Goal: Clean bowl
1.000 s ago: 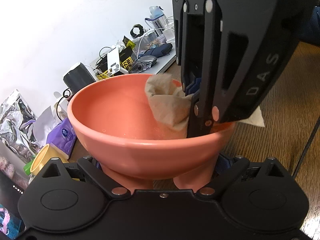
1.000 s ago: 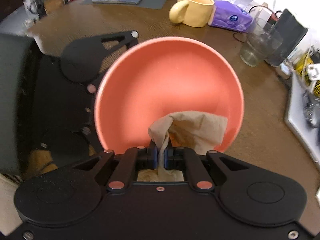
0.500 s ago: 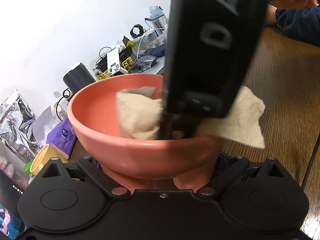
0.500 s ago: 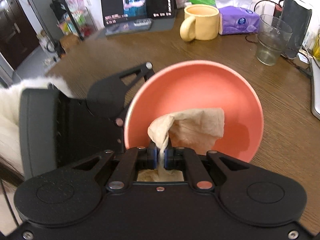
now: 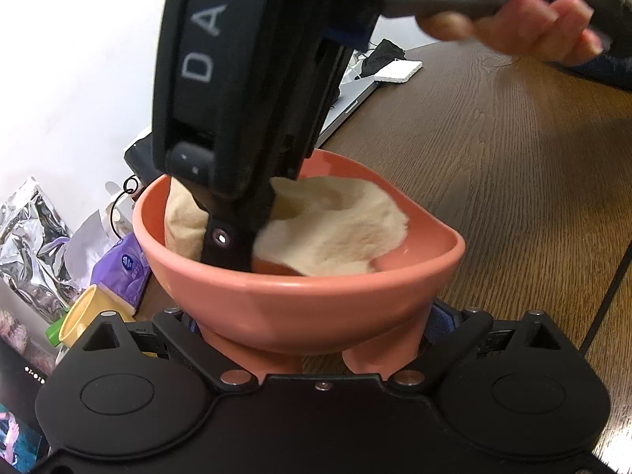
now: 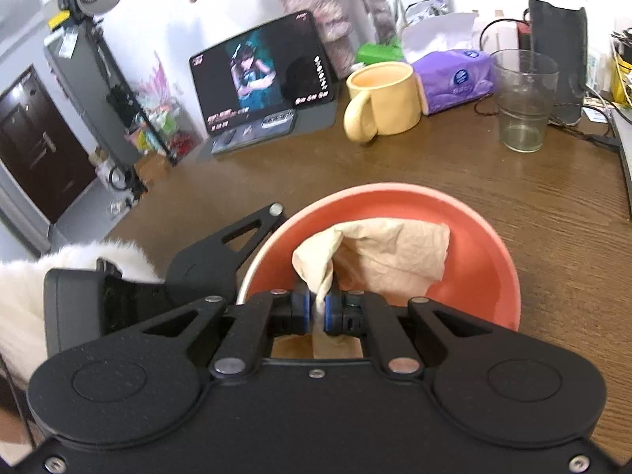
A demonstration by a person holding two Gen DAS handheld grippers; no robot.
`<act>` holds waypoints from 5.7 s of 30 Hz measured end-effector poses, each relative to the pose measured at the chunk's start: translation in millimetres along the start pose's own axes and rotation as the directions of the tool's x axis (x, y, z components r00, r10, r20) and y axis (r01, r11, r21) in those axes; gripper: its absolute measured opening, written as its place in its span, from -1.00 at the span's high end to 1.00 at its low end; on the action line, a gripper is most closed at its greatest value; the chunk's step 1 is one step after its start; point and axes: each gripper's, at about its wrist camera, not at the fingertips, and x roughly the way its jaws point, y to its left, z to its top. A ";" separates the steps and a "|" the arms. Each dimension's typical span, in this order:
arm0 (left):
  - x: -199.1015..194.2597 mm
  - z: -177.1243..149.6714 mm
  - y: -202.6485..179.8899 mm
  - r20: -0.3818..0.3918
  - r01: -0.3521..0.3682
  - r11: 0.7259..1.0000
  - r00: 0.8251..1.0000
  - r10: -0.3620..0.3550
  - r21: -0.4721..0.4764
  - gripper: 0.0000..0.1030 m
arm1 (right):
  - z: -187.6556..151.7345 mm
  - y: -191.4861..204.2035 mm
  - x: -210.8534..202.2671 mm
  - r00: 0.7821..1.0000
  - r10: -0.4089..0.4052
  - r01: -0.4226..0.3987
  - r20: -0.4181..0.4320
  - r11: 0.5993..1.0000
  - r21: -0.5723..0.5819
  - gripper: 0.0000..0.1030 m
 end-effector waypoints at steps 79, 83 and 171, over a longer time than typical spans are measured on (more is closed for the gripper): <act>-8.6 4.7 -14.7 0.008 -0.018 1.000 1.000 0.018 0.023 -0.86 | -33.8 40.4 -3.8 0.927 -0.287 0.207 -0.244 0.930 -0.305 0.86; -8.7 4.4 -15.1 0.009 -0.018 1.000 1.000 0.018 0.024 -0.86 | -31.0 40.8 -4.7 0.938 -0.248 0.177 -0.242 0.943 -0.281 0.86; 1.5 2.3 -5.3 -0.027 -0.075 0.997 0.997 0.074 -0.017 -0.86 | -20.6 -10.5 -3.7 0.932 -0.360 0.351 -0.035 0.923 -0.156 0.86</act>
